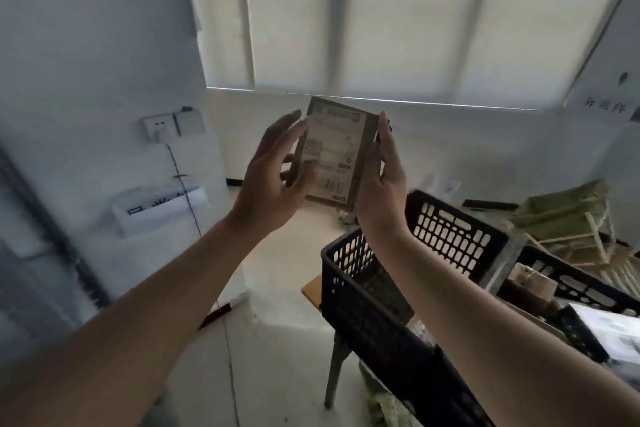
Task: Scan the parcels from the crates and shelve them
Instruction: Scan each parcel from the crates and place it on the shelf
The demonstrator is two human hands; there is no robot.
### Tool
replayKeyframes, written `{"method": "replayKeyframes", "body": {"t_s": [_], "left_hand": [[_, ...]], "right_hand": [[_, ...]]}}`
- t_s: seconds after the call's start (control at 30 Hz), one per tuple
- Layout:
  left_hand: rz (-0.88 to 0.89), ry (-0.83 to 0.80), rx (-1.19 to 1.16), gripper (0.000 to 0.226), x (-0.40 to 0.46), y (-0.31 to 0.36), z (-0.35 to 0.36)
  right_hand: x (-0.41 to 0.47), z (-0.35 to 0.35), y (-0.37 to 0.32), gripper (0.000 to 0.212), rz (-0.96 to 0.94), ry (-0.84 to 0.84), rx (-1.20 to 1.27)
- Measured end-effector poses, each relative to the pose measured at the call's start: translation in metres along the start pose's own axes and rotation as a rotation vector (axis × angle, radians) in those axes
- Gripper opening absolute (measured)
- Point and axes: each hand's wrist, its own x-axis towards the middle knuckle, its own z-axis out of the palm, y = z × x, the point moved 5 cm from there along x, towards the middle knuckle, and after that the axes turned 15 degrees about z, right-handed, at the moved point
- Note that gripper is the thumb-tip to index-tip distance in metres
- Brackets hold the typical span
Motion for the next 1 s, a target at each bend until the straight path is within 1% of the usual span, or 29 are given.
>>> {"method": "replayKeyframes", "body": {"t_s": [0.13, 0.23, 0.43, 0.7, 0.77, 0.9, 1.0], "left_hand": [[-0.008, 0.022, 0.159, 0.055, -0.02, 0.033, -0.058], [-0.048, 0.041, 0.275, 0.057, -0.035, 0.057, -0.105], [-0.102, 0.114, 0.471, 0.06, -0.072, 0.105, -0.201], [-0.188, 0.157, 0.651, 0.064, -0.143, 0.174, -0.327], [-0.206, 0.161, 0.696, 0.065, -0.162, 0.189, -0.36], [-0.253, 0.185, 0.756, 0.066, -0.199, 0.217, -0.423], [-0.29, 0.189, 0.775, 0.067, -0.223, 0.235, -0.469]], "right_hand": [[-0.03, 0.047, -0.012, 0.053, -0.012, -0.15, -0.023], [-0.057, 0.086, -0.021, 0.053, -0.043, -0.232, -0.038], [-0.126, 0.166, -0.048, 0.054, -0.071, -0.426, 0.023], [-0.248, 0.27, -0.072, 0.051, -0.07, -0.674, 0.121], [-0.282, 0.292, -0.079, 0.05, -0.043, -0.715, 0.122], [-0.345, 0.334, -0.093, 0.049, -0.073, -0.762, 0.119], [-0.391, 0.369, -0.1, 0.052, -0.052, -0.833, 0.137]]}}
